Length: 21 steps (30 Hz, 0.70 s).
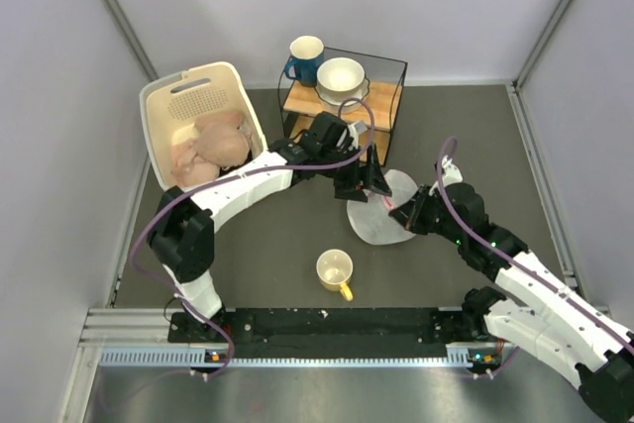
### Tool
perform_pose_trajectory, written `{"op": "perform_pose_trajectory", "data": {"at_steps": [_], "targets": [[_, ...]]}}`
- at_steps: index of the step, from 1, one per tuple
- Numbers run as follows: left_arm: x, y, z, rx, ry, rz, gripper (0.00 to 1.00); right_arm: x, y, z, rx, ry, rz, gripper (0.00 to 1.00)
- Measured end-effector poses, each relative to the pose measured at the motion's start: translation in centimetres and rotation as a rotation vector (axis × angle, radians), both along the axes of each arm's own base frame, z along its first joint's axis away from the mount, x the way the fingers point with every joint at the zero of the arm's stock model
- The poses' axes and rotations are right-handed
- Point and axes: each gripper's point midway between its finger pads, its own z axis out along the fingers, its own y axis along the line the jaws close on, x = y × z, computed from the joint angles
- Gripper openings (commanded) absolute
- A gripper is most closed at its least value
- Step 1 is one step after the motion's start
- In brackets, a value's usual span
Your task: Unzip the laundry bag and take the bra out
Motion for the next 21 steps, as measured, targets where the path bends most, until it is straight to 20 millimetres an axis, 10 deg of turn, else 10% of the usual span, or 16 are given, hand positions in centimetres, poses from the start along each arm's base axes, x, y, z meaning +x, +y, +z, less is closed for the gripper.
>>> {"op": "perform_pose_trajectory", "data": {"at_steps": [5,9,21], "targets": [[0.0,-2.0,-0.3,-0.034,0.028,-0.007,0.61,-0.1,0.0,-0.4,-0.001,0.003,0.004,0.00],[0.6,-3.5,-1.4,-0.034,0.050,-0.018,0.02,-0.2,-0.1,-0.5,-0.006,-0.003,0.007,0.00],[3.6,-0.1,-1.0,0.003,0.017,0.020,0.00,0.1,-5.8,-2.2,-0.088,-0.034,-0.125,0.00]]}}
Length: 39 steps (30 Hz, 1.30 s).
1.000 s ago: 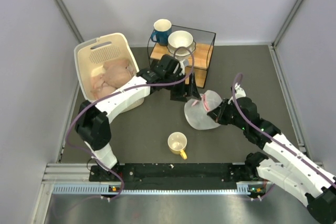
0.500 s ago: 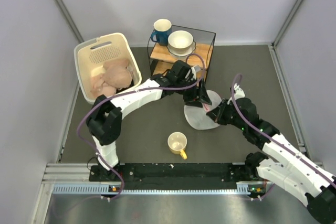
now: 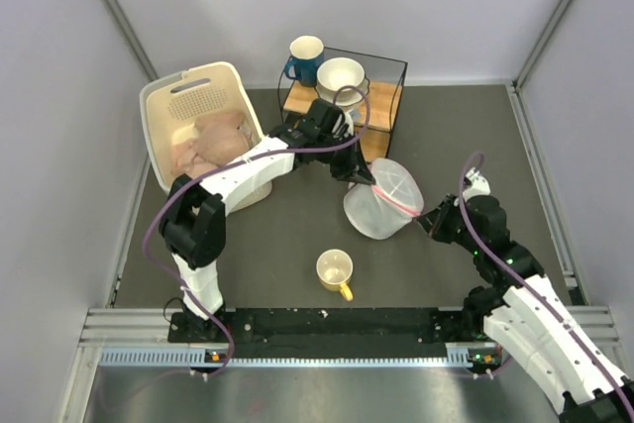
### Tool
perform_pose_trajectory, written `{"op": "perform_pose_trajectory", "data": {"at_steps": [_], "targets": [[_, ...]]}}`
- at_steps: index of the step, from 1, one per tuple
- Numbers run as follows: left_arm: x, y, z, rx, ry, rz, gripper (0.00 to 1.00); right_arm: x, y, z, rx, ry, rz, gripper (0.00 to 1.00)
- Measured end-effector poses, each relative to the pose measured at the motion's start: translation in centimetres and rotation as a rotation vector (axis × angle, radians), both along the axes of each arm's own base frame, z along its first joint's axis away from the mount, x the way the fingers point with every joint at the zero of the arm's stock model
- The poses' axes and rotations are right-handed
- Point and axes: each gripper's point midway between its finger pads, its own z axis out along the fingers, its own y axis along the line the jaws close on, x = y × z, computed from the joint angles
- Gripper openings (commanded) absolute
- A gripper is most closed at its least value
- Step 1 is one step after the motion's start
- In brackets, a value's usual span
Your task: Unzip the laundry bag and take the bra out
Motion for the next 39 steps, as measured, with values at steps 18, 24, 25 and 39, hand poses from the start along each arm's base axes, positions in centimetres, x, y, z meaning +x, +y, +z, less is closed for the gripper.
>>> {"op": "perform_pose_trajectory", "data": {"at_steps": [18,24,25,39], "targets": [[0.5,-0.2,2.2,0.053,-0.111,-0.010,0.88,-0.6,1.1,3.0,0.069,0.013,0.053,0.00],[-3.2,0.9,4.2,0.025,-0.100,-0.006,0.87,0.0,2.1,2.3,0.083,0.047,0.065,0.00],[-3.6,0.5,4.3,0.016,-0.100,-0.013,0.87,0.1,2.3,2.3,0.083,0.049,0.069,0.00],[-5.8,-2.5,0.1,0.003,0.072,0.036,0.88,0.1,2.7,2.1,0.089,0.040,0.080,0.00]]}}
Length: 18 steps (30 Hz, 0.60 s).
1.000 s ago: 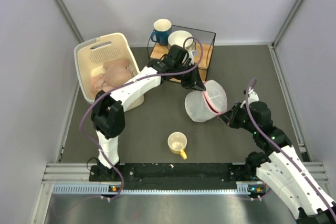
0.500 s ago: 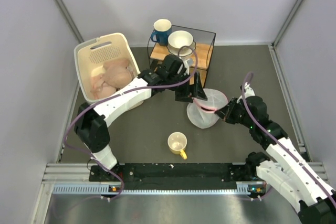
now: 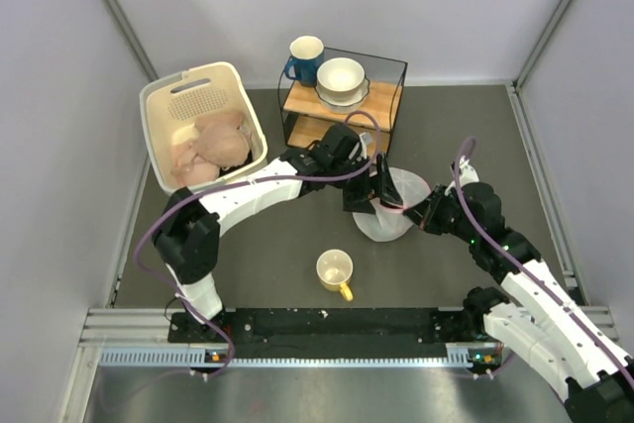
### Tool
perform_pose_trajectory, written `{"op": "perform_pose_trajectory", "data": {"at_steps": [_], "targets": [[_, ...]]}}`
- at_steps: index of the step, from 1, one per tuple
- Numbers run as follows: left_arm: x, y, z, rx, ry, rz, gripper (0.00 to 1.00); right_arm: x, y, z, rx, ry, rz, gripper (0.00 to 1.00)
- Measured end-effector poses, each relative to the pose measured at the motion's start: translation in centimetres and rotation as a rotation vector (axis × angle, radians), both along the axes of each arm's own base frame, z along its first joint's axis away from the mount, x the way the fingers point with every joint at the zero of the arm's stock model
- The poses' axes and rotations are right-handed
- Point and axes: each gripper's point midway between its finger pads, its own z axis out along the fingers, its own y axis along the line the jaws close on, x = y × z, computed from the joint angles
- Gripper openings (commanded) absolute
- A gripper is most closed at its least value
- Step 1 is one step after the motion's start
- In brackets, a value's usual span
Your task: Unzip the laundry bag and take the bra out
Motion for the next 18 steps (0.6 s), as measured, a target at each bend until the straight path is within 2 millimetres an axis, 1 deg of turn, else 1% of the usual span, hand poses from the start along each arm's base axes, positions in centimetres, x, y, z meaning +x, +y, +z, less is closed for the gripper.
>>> {"op": "perform_pose_trajectory", "data": {"at_steps": [4,7,8,9,10,11,13,15,17,18], "targets": [[0.4,-0.4,-0.6,-0.008,0.019,0.024,0.79,0.0,0.0,0.0,0.001,-0.002,0.000,0.00],[1.4,-0.8,-1.9,0.010,0.016,0.057,0.60,-0.1,0.1,0.1,0.001,-0.004,0.003,0.00],[1.6,-0.8,-2.4,0.020,0.016,0.065,0.38,-0.1,0.1,0.1,0.000,-0.004,0.004,0.00],[1.8,-0.8,-2.9,0.032,0.017,0.073,0.26,-0.1,0.1,0.0,-0.002,-0.005,0.005,0.00],[2.0,-0.8,-3.3,0.043,0.018,0.077,0.11,-0.1,0.0,0.0,-0.007,-0.005,0.005,0.00],[2.2,-0.8,-3.6,0.053,0.009,0.077,0.00,-0.1,-0.1,-0.2,-0.015,-0.001,0.002,0.00],[2.4,-0.7,-3.6,0.063,-0.005,0.080,0.00,-0.3,-0.5,-0.6,-0.036,0.009,-0.004,0.00],[2.6,-0.6,-3.1,0.064,-0.031,0.062,0.00,-0.5,-1.2,-1.1,-0.057,0.010,-0.017,0.00],[3.2,-0.3,-2.5,0.063,-0.057,0.053,0.00,-0.5,-2.1,-1.8,-0.076,0.019,-0.043,0.00],[3.5,0.0,-2.3,0.061,-0.066,0.046,0.00,-0.4,-2.9,-2.2,-0.086,0.028,-0.068,0.00]]}}
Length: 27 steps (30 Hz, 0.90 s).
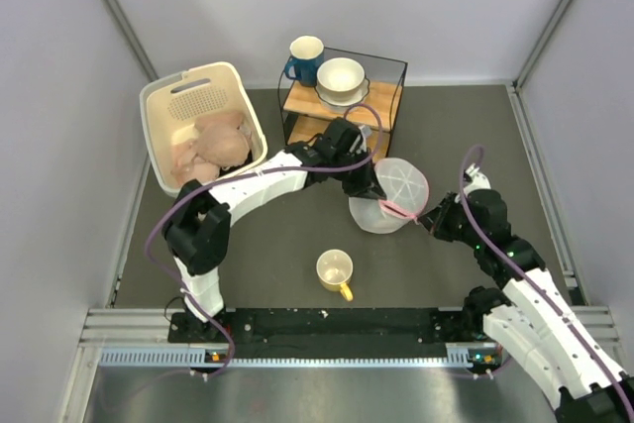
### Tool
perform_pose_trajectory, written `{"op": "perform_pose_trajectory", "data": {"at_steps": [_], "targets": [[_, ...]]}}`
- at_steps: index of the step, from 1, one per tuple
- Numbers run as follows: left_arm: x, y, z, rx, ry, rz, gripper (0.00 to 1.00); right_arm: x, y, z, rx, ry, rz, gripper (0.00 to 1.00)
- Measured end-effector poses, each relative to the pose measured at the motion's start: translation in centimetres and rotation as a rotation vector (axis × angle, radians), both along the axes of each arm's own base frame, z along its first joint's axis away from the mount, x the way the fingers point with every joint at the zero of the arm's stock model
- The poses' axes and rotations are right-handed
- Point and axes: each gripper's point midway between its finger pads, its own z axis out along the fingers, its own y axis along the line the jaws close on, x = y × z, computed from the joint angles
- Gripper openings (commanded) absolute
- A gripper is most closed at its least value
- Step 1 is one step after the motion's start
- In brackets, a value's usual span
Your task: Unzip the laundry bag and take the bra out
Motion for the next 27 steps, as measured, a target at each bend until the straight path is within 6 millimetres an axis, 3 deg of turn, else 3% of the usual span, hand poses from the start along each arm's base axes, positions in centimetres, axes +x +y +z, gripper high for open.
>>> {"op": "perform_pose_trajectory", "data": {"at_steps": [2,5,10,17,18,19,20,25,27], "targets": [[0.7,0.8,0.5,-0.002,-0.008,-0.010,0.00,0.1,-1.1,-0.7,-0.013,0.013,-0.041,0.00],[1.4,1.6,1.3,-0.008,-0.016,-0.029,0.00,-0.1,-1.2,-0.8,0.001,0.017,-0.038,0.00],[1.9,1.4,2.5,-0.024,-0.051,-0.058,0.00,-0.7,-1.0,-0.7,0.006,0.023,-0.015,0.00],[3.8,1.5,2.6,-0.018,-0.080,-0.068,0.00,-1.4,-1.4,-1.2,-0.012,0.045,-0.018,0.00],[4.1,1.3,2.6,-0.016,-0.082,-0.073,0.00,-1.4,-1.3,-1.2,-0.010,0.046,-0.016,0.04],[4.3,1.2,2.5,-0.016,-0.090,-0.079,0.00,-1.4,-1.2,-1.3,-0.008,0.049,-0.010,0.18],[4.4,1.2,2.5,-0.015,-0.094,-0.084,0.00,-1.5,-1.1,-1.3,-0.006,0.051,-0.001,0.41],[4.0,1.4,2.4,0.000,-0.107,-0.121,0.00,-0.4,0.1,-1.8,-0.003,0.060,0.062,0.57],[3.8,1.5,2.7,-0.001,-0.117,-0.144,0.00,0.2,0.7,-2.2,0.006,0.068,0.090,0.58]]}}
